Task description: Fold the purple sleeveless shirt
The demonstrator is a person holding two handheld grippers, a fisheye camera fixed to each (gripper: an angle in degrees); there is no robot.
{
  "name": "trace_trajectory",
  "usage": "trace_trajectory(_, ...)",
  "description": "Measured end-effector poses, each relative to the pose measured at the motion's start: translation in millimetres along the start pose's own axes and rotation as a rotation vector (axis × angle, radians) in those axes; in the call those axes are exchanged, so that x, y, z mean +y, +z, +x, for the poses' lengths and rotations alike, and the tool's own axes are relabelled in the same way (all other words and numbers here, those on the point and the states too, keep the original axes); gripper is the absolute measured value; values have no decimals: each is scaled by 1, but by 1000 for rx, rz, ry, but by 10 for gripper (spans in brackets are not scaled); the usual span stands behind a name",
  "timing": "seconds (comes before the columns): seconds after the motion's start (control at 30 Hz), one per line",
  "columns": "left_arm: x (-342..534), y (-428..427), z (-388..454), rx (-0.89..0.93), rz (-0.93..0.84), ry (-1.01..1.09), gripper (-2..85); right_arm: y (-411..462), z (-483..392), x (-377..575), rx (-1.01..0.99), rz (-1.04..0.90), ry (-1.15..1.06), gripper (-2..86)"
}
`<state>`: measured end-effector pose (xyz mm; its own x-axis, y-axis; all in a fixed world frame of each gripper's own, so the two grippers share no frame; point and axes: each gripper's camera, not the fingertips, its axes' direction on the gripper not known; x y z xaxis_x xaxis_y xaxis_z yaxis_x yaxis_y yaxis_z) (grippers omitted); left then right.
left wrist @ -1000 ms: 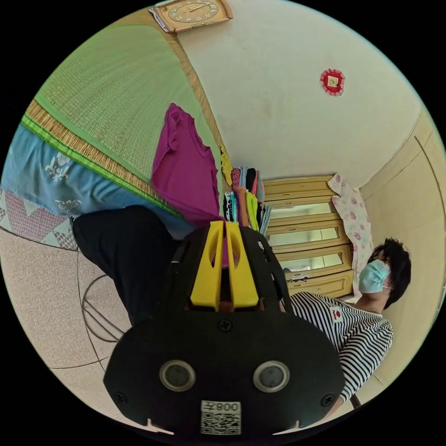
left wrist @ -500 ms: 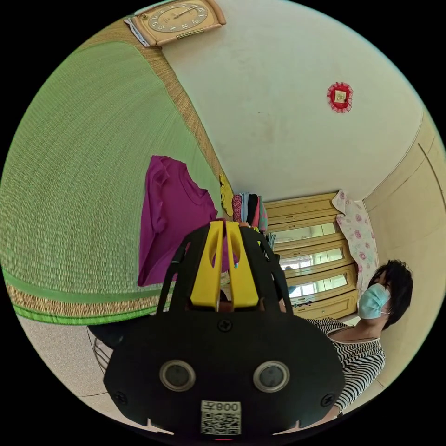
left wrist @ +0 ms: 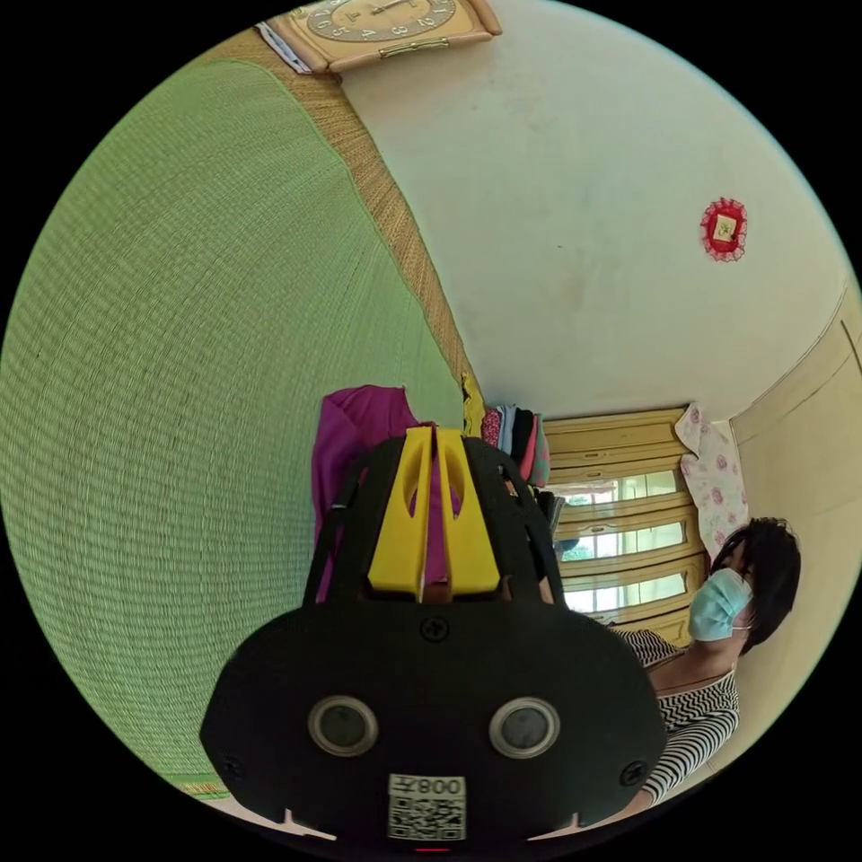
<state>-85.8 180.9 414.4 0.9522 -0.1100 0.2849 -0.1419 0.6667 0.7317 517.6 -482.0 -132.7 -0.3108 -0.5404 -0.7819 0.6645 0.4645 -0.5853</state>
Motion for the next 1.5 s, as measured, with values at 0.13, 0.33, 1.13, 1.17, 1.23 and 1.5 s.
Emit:
trace_trajectory(0.13,-37,31,-8,-31,-9,-28,13,19,6,-36,10,-39,17,13)
trace_trajectory(0.33,-69,67,-17,-82,13,-91,32,44,24,-75,-2,-76,108,14)
trace_trajectory(1.13,-78,339,158,-556,-491,484,1,159,-200,-73,537,-185,-361,2)
trace_trajectory(1.17,-80,346,160,-567,-500,484,1,162,-203,-76,553,-193,-364,2)
trace_trajectory(1.23,-84,354,166,-564,-502,482,1,163,-209,-79,567,-180,-370,2)
trace_trajectory(1.5,-105,380,202,-633,-425,540,1,158,-239,-109,598,-127,-388,0)
